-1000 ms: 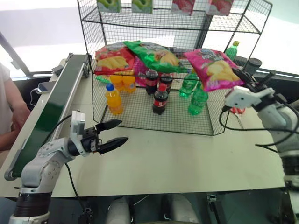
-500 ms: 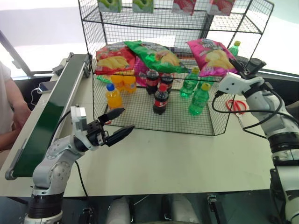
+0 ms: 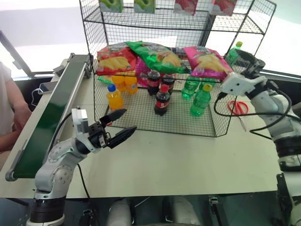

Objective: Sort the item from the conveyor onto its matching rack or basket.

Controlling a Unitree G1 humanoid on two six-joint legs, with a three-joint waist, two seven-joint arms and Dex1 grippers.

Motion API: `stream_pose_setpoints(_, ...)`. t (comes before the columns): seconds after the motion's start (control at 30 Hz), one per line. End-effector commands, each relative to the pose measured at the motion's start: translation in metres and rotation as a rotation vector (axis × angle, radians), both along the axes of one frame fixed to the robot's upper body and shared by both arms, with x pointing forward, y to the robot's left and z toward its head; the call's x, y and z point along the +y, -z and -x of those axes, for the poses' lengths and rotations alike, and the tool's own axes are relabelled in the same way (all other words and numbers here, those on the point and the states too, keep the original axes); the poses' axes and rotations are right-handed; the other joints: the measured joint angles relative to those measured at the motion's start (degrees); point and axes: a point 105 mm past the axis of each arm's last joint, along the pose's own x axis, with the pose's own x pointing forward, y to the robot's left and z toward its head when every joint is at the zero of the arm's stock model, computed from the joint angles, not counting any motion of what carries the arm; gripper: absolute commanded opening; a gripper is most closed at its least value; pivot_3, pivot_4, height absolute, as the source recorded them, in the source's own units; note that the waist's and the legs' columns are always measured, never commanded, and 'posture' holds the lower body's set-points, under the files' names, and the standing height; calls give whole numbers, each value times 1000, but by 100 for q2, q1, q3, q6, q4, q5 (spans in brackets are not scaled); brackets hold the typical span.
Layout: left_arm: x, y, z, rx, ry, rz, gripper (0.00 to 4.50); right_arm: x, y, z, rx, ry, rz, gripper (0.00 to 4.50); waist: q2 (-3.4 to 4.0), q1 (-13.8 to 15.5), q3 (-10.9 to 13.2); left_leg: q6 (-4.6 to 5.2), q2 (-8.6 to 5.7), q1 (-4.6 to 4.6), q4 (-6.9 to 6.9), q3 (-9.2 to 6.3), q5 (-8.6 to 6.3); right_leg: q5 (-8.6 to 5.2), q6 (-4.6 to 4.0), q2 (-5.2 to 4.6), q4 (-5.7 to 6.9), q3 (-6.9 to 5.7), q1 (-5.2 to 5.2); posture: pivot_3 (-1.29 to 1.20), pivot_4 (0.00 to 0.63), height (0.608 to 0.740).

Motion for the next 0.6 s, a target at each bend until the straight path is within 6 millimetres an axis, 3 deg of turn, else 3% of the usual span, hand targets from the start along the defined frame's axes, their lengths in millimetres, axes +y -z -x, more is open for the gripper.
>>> stream_pose_setpoints(0.03,-2,-7,3,-55,2,-7,4500,7,-24,23,-28,-99,32,4466,0,13,0,0,0,0,0,0,0,0,0,-1,0,0,0,0,150,726)
stream_pose_setpoints(0.23,-4,-4,1,-54,6,-8,4500,10,-27,34,66,-157,-10,4466,0,-17,0,0,0,3,1,0,0,1,1,0,0,-1,2,0,150,726)
stream_pose_setpoints(0.47,-5,0,-2,-52,6,-21,4500,12,-40,25,101,-172,-206,4466,-1,-1,0,2,1,3,1,-1,-1,1,0,0,0,-1,2,0,150,726)
stream_pose_setpoints(0.57,-5,0,-2,-54,0,-25,4500,16,-35,24,122,-180,-172,4466,0,4,0,2,1,2,1,-2,-1,1,0,1,0,-2,1,0,150,726)
stream_pose_setpoints(0.6,-5,1,-2,-54,-2,-27,4500,18,-32,24,131,-184,-159,3939,0,13,0,2,1,1,1,-1,-1,1,0,0,0,-2,1,0,150,726)
